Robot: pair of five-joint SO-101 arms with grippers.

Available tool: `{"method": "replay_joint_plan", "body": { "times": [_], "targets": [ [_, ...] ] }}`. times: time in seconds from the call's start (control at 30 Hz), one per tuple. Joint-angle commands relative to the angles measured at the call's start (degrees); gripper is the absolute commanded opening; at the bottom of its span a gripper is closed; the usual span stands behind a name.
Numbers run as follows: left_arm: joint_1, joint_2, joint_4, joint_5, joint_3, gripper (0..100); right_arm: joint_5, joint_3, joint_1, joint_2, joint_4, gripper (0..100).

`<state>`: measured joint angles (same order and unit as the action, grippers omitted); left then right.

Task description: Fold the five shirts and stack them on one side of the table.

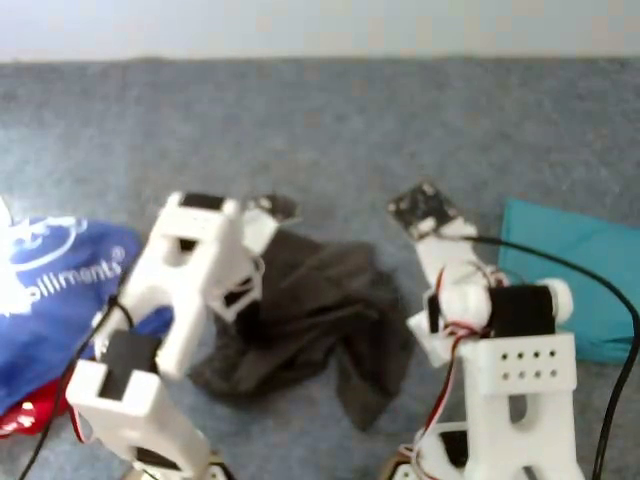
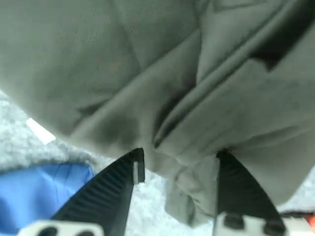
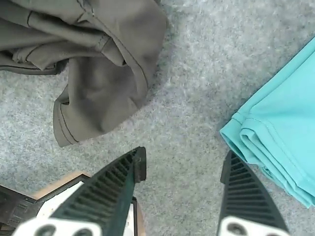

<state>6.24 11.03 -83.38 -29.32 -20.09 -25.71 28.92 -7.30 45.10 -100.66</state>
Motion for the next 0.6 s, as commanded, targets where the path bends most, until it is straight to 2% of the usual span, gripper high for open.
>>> {"method": "replay_joint_plan", "body": {
  "times": [0.0, 0.3, 0.57],
  "targets": [
    [0.5, -2.5, 1.6, -0.3, 0.2, 23, -0.3, -0.3, 0.3, 0.8, -2.3, 25.5],
    [0.8, 3.3, 3.3, -0.3, 0.5, 23, -0.3, -0.3, 0.3, 0.8, -2.3, 25.5],
    [1.5, 4.6, 2.7, -0.3, 2.2, 9, -0.3, 2.0, 0.3, 0.8, -2.3, 25.5]
  ]
}}
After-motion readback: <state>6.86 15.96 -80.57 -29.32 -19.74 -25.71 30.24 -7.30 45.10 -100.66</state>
